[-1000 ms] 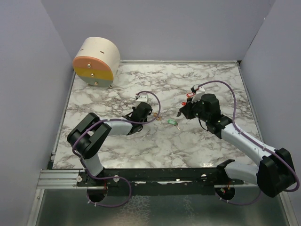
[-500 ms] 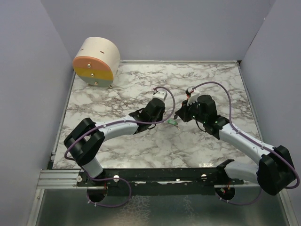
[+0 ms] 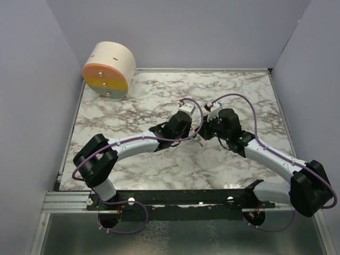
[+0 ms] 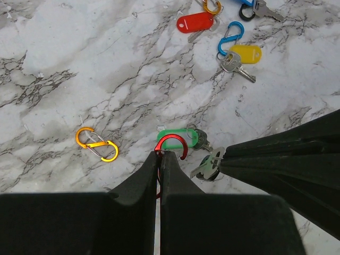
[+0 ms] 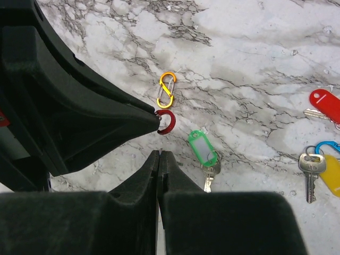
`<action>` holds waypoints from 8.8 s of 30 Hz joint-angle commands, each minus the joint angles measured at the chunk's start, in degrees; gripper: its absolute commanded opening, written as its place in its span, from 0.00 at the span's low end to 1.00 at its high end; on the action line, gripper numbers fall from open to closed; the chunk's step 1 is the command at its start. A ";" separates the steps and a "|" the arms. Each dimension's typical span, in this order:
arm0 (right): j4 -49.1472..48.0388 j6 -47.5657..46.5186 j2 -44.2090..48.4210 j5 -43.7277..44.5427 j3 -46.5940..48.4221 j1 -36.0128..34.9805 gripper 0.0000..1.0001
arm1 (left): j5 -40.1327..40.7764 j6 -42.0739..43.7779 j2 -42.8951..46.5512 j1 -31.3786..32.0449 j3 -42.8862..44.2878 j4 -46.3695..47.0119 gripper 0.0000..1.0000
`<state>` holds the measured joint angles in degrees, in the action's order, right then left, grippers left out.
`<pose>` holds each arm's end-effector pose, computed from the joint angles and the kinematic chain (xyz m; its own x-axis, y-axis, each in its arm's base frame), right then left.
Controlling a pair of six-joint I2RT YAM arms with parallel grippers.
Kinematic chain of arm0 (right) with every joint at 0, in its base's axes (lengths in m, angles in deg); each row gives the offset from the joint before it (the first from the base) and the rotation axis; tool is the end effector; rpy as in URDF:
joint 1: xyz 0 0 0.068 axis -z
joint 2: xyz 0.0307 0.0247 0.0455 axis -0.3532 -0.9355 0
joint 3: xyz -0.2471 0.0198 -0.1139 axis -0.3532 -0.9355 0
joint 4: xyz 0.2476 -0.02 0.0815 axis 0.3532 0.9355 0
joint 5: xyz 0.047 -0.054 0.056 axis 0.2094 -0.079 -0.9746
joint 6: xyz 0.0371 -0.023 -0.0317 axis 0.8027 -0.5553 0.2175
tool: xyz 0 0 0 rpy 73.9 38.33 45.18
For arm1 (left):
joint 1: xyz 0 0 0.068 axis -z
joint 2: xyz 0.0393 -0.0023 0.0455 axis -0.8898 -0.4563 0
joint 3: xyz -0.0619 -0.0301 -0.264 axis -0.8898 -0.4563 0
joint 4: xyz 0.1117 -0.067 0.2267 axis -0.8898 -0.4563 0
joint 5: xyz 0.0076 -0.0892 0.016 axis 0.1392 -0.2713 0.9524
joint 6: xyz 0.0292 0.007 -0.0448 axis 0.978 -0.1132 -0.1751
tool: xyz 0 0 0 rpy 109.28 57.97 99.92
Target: Put the keys on the keyring
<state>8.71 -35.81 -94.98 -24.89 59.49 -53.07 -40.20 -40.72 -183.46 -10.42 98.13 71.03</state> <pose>0.2175 0.1462 0.2319 -0.5637 -0.1232 -0.8168 -0.5640 0.7799 0.2716 0.2293 -0.2832 0.2276 -0.5604 0.0621 -0.8259 0.4402 0.8670 -0.2335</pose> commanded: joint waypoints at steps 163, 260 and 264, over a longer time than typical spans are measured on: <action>-0.78 0.74 1.90 12.45 -0.05 -1.70 0.01 | 8.41 0.11 13.23 1.60 -5.26 -2.27 0.63; 8.08 5.96 3.56 16.47 -0.47 2.67 0.47 | 21.74 -8.71 -12.78 -0.73 -0.88 3.33 0.92; 7.25 5.72 3.37 16.31 -1.01 2.67 0.47 | 22.81 -8.67 -13.99 -0.65 -0.61 3.30 0.92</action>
<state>17.67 -29.32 -92.45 -7.21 59.25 -50.01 -20.99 -48.56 -196.08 -11.34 96.19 73.94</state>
